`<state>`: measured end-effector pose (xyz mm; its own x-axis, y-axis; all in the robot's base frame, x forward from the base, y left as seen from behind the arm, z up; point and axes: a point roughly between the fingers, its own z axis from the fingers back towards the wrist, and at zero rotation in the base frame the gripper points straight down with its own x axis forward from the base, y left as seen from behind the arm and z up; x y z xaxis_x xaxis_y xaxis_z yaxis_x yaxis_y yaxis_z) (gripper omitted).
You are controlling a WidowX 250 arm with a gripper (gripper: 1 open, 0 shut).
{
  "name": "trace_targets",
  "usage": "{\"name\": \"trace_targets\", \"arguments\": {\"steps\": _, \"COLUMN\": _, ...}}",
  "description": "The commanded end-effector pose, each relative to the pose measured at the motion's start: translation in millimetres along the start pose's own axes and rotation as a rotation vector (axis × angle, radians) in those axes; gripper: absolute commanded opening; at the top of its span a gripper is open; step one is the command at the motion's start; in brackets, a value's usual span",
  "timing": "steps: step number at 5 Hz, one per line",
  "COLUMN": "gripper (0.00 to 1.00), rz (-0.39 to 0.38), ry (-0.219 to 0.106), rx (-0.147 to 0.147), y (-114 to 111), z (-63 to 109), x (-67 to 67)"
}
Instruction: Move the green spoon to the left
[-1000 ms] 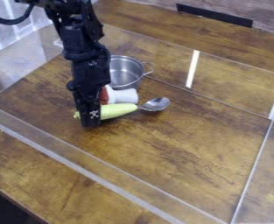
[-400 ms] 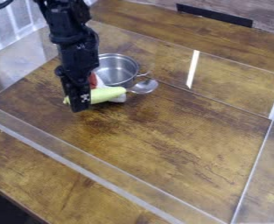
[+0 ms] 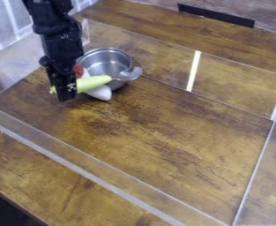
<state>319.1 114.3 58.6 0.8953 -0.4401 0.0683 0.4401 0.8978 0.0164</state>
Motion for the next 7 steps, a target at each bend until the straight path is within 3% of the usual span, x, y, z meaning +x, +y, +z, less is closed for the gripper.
{"name": "trace_targets", "arguments": {"steps": 1, "gripper": 0.00, "rz": 0.022, "ry": -0.037, "rx": 0.047, "y": 21.5, "z": 4.9, "x": 2.2}}
{"name": "trace_targets", "arguments": {"steps": 2, "gripper": 0.00, "rz": 0.027, "ry": -0.017, "rx": 0.031, "y": 31.9, "z": -10.7, "x": 0.7}}
{"name": "trace_targets", "arguments": {"steps": 3, "gripper": 0.00, "rz": 0.030, "ry": 0.000, "rx": 0.014, "y": 42.0, "z": -15.2, "x": 0.0}}
{"name": "trace_targets", "arguments": {"steps": 7, "gripper": 0.00, "rz": 0.013, "ry": 0.028, "rx": -0.051, "y": 59.2, "z": -15.2, "x": -1.6}}
